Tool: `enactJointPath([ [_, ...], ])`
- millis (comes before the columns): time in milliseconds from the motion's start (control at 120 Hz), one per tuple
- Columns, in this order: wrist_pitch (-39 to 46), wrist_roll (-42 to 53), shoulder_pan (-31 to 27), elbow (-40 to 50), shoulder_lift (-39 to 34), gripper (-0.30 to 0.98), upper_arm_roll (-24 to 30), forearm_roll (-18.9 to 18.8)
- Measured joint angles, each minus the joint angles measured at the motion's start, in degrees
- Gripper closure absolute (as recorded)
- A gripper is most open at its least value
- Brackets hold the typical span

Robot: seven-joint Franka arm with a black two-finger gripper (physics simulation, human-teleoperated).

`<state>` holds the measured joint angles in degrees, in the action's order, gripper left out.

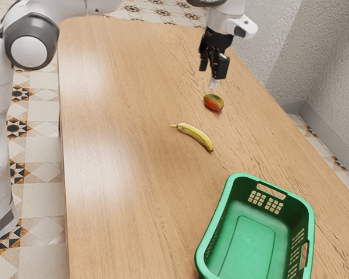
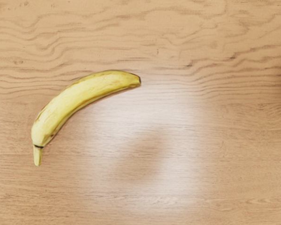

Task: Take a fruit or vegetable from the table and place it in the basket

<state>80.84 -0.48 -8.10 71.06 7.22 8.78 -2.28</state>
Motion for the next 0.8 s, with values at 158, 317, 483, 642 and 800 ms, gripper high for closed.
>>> enactJointPath([
  [158, 0.85, 0.92, -0.48, -0.31, -0.1, 0.0, -0.39, -0.41],
  [317, 1.1, 9.38, -1.11, 0.03, -0.28, 0.0, -0.45, -1.78],
  [483, 1.68, 22.84, -3.02, 4.44, -0.44, 0.0, -0.51, -3.68],
  [642, 5.84, 35.98, -2.76, 12.78, -3.52, 0.0, -0.67, -6.85],
  [800, 9.99, 48.4, -2.96, 17.79, -3.93, 0.0, -1.43, -8.89],
])
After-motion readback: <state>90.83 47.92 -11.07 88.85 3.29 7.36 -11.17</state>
